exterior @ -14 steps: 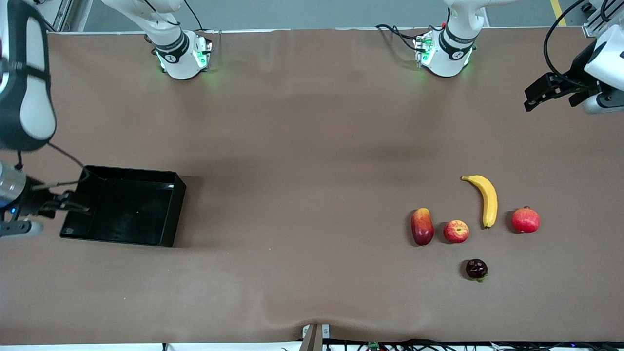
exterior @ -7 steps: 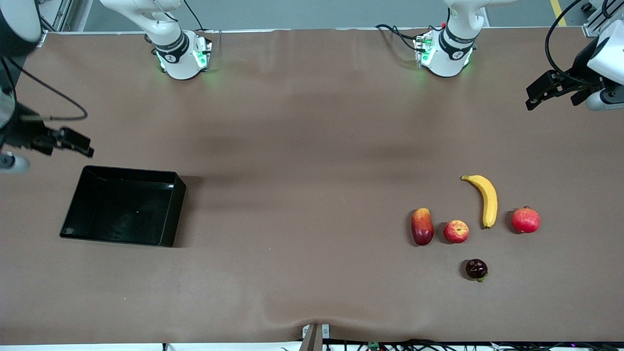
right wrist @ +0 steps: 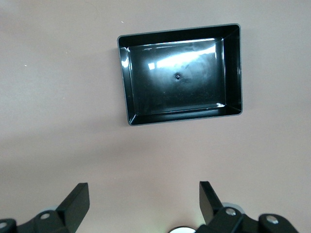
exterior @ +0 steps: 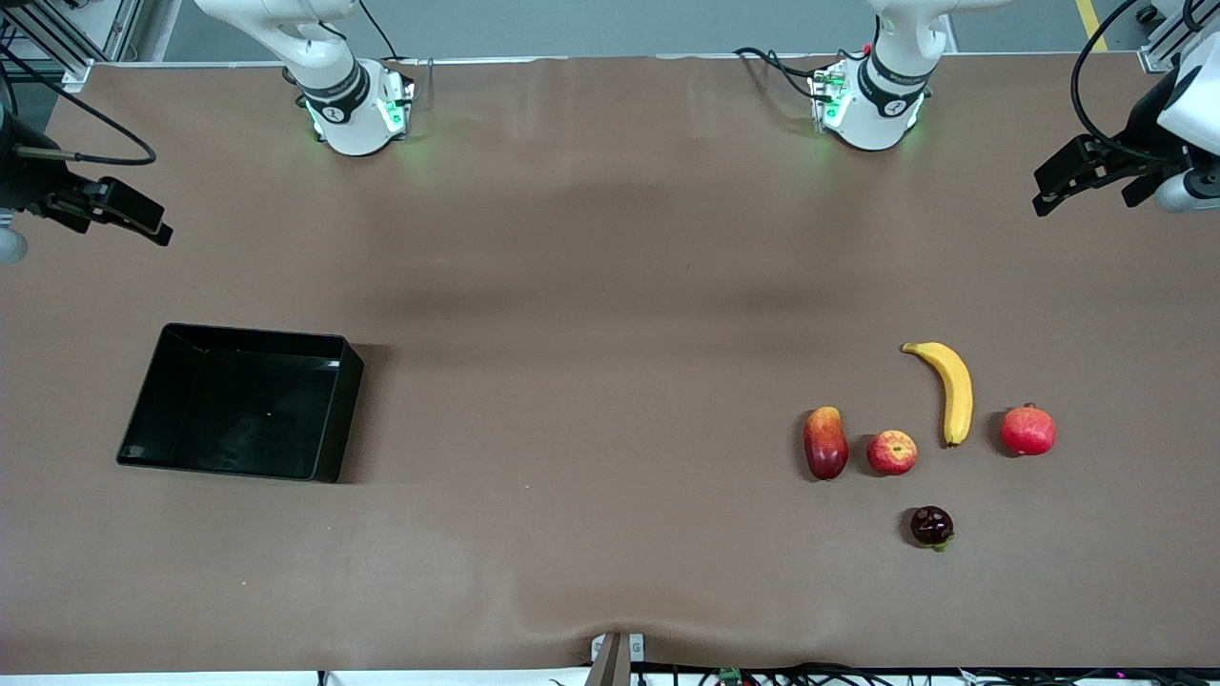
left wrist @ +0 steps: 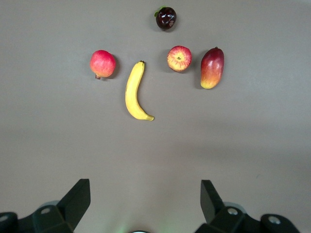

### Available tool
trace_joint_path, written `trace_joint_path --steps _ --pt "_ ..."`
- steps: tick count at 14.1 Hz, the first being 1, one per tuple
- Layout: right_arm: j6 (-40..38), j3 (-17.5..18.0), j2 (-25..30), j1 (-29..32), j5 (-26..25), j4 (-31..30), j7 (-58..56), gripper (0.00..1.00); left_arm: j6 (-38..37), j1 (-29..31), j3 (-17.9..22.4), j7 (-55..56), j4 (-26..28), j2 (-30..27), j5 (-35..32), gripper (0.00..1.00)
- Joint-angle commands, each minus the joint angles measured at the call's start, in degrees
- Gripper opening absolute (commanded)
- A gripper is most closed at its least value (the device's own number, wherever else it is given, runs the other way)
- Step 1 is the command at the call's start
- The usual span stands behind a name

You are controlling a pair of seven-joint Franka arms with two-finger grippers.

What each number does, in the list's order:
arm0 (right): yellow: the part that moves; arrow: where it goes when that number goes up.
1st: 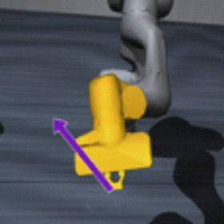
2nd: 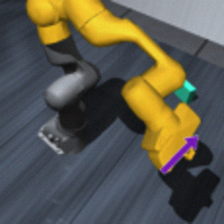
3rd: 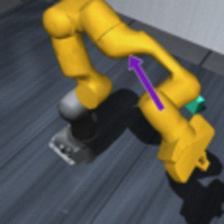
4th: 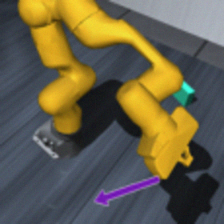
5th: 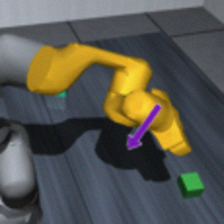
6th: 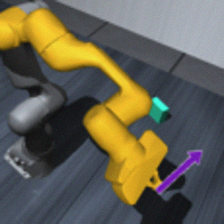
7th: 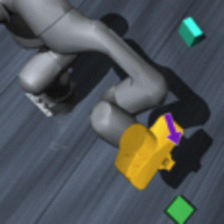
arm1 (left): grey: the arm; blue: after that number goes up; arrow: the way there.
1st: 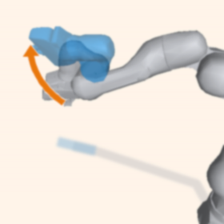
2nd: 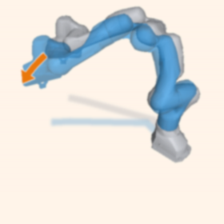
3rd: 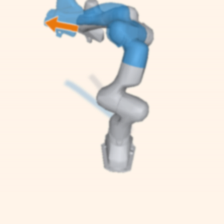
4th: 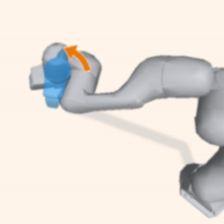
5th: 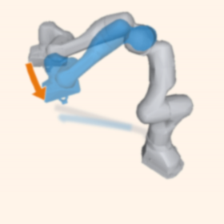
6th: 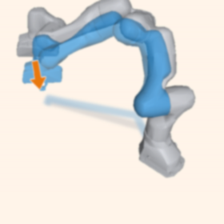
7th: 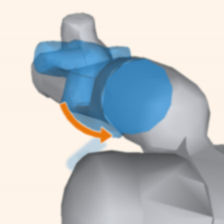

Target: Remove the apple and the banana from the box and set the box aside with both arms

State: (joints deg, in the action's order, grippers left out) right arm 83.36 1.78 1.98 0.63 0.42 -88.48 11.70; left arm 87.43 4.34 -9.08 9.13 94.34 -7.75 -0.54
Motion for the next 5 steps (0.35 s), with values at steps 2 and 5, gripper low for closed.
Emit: trace_joint_path --steps 2,5 --pt "0.49 -0.29 1.27 -0.81 0.29 -1.00 0.35 1.00 -0.59 -0.12 -0.14 -0.52 -1.00 0.28 0.02 1.00" --pt "0.22 -0.29 1.27 -0.63 0.29 -0.47 -1.14 1.00 -0.68 -0.12 -0.14 -0.60 -1.00 0.28 0.02 1.00"
